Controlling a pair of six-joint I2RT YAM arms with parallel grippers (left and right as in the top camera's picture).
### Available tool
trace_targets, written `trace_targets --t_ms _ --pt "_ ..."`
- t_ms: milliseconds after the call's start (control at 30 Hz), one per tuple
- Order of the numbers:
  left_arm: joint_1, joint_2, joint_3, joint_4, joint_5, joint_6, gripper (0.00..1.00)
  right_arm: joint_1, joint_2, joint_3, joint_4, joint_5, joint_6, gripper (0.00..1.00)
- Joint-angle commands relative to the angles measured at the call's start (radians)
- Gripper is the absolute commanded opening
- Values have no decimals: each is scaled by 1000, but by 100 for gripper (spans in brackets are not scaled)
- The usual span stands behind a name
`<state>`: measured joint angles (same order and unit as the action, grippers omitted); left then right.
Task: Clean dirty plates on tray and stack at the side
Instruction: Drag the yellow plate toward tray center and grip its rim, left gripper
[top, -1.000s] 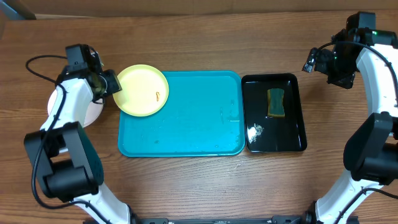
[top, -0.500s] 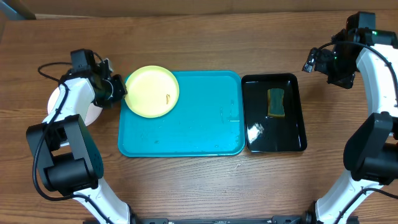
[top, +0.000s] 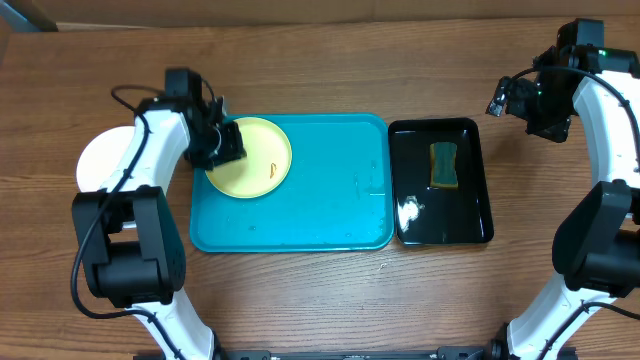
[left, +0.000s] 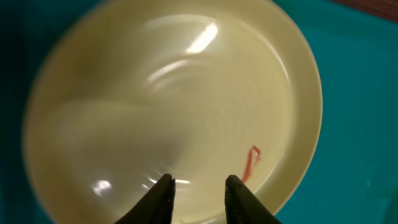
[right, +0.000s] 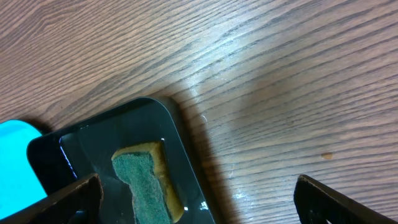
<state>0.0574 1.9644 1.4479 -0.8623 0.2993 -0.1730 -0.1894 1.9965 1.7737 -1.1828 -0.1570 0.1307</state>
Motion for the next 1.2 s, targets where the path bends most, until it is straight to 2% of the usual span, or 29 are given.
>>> trace_targets --t_ms 0,100,200,367,633,700,867,1033,1167 --pt "13 -4 86 6 -132 111 42 -2 -16 10 3 0 4 100" --pt "24 -1 85 47 -168 186 47 -2 -16 10 3 0 3 100" --pt "29 14 85 87 -230 211 47 -2 -16 10 3 0 4 100" --pt "28 63 85 112 -232 245 46 -2 -16 10 3 0 4 100" --pt "29 158 85 107 -245 247 34 -2 -16 10 3 0 4 100" --pt "28 163 85 91 -225 230 23 -2 -16 10 3 0 4 100" --pt "13 160 95 10 -86 201 4 -2 -16 10 3 0 4 100" --pt "-29 160 95 -92 40 174 8 -2 -16 10 3 0 4 100" --pt "-73 160 107 -122 56 176 6 -2 -16 10 3 0 4 100"
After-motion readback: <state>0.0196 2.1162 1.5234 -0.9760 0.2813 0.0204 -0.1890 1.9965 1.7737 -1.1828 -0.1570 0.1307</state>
